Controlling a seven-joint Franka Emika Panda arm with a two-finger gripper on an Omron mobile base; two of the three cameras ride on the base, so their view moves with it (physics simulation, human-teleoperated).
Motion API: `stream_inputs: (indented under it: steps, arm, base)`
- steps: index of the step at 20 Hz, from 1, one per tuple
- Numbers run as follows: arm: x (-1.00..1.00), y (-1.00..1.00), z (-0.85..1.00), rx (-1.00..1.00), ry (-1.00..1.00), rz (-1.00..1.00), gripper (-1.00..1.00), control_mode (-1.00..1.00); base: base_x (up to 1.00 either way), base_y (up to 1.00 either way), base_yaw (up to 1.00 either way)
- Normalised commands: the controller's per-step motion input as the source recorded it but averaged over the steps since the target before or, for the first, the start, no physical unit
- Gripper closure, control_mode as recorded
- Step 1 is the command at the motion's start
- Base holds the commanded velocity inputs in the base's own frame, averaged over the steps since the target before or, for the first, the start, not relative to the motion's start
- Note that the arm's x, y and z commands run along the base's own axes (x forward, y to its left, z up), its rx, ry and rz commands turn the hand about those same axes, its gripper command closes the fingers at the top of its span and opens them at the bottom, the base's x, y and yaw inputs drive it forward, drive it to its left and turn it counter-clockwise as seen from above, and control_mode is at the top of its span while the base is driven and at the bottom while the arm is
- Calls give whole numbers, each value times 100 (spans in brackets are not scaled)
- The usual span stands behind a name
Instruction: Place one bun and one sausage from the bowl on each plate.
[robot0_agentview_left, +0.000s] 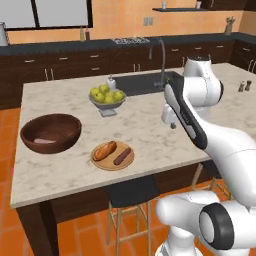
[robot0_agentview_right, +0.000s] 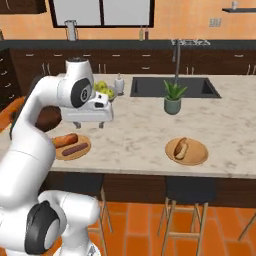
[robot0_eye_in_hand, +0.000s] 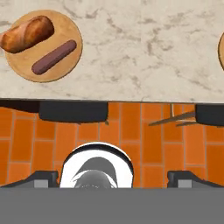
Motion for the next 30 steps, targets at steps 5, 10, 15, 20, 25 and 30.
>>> stream_inputs:
  steps: [5, 10, 15, 20, 25, 30]
  arm:
    - [0, 0, 0, 0, 0, 0, -100, 100]
    - [0, 0, 0, 0, 0, 0, -100, 100]
    - [6, 100, -1, -9, -9, 44, -100, -100]
    - [63, 89, -10, 0, -4, 57, -100, -100]
    - [100, 78, -58, 0, 2, 30, -100, -100]
    - [100, 55, -82, 0, 15, 17, -100, -100]
  base:
    - [40, 100, 1]
    - [78, 99, 14]
    - [0, 0, 0]
    - [0, 0, 0]
    - [0, 0, 0]
    - [0, 0, 0]
